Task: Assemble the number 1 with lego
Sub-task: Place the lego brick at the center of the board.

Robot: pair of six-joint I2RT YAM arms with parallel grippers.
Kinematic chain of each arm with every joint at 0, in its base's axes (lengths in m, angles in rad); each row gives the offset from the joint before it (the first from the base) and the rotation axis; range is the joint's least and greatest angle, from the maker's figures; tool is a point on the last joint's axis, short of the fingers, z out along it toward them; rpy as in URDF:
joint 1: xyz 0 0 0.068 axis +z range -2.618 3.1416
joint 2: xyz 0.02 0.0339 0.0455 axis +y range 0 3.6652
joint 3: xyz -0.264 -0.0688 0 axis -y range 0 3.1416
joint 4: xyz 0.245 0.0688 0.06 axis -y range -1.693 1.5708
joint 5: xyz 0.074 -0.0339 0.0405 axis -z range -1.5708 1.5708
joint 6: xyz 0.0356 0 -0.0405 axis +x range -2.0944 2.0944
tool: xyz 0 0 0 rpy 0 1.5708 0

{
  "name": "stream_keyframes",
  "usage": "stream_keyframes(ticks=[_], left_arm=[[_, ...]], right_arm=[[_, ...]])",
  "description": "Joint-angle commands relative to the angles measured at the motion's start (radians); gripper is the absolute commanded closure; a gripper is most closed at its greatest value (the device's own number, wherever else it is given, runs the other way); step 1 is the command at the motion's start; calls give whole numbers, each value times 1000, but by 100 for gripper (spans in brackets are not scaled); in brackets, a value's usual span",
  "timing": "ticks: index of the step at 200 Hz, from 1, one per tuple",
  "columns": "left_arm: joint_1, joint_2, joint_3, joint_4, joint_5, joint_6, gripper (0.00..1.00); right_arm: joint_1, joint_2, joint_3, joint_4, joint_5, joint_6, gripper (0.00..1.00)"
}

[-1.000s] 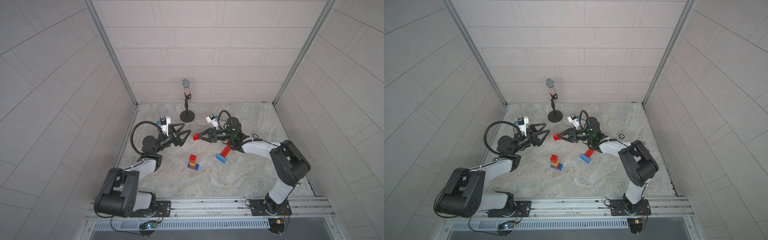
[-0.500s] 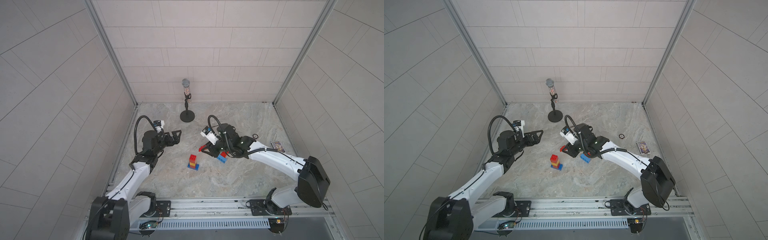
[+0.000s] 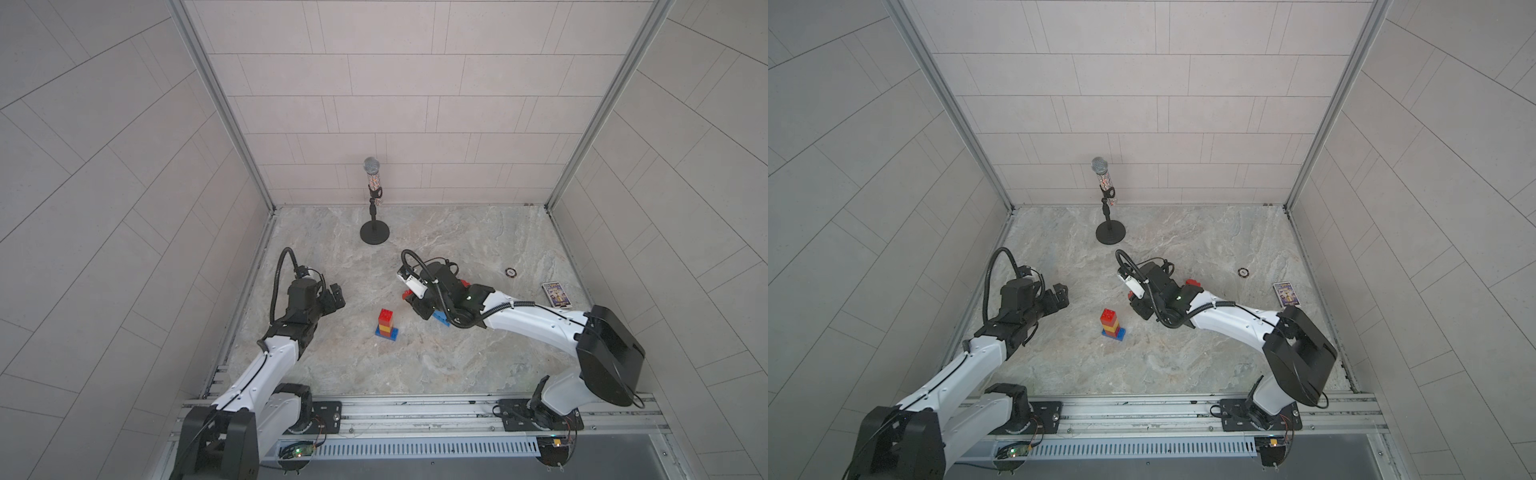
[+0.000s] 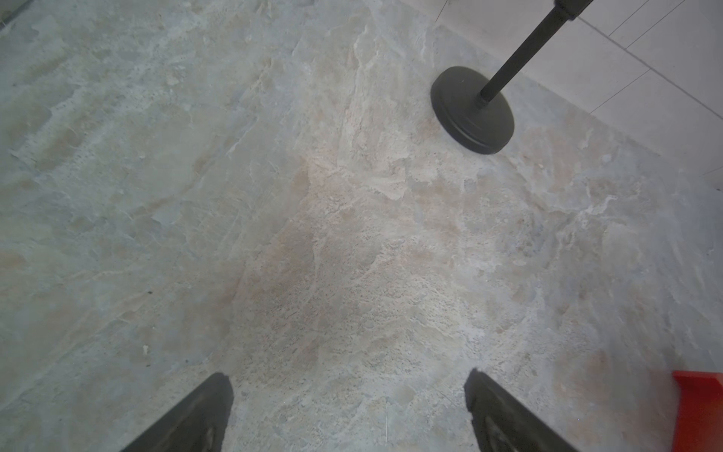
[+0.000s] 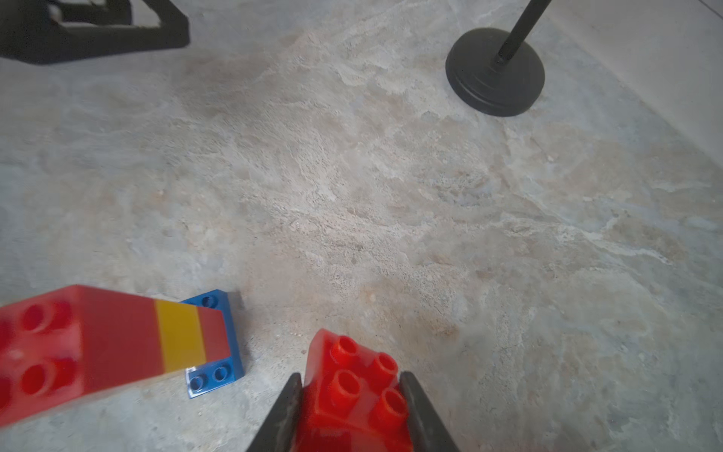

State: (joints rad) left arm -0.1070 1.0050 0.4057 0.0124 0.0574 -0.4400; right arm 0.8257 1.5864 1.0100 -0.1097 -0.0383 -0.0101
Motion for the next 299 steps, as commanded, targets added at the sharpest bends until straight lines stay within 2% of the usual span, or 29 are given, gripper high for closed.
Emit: stream_keyframes(ticks=[1,47,88,118,153,179,208,241,280,299], left_arm=[[4,-10,15,1,-26,1,0],[3,-88,-28,38,15,16,0],[4,-221,-128,163,178,63,0],[3,-424,-225,256,317,86,0],[4,-650,-360,415,340,-2,0],[4,-739,-425,458,314,-49,0],[3,-720,-423,463,311,-49,0],[4,-622,-413,530,323,-53,0],[3,-535,-410,613,354,-69,0],[3,-518,-409,624,369,-72,0]], right_arm=[[0,101,52,41,97,-30,100],[0,256,107,100,130,-39,100],[0,300,75,99,132,-43,100],[1,314,30,75,109,-38,100],[1,326,-18,59,87,-14,89],[1,327,-44,49,71,6,75],[1,313,-80,47,67,30,59],[7,288,-122,55,60,52,53],[9,260,-145,56,45,59,28],[9,226,-140,39,35,51,27]])
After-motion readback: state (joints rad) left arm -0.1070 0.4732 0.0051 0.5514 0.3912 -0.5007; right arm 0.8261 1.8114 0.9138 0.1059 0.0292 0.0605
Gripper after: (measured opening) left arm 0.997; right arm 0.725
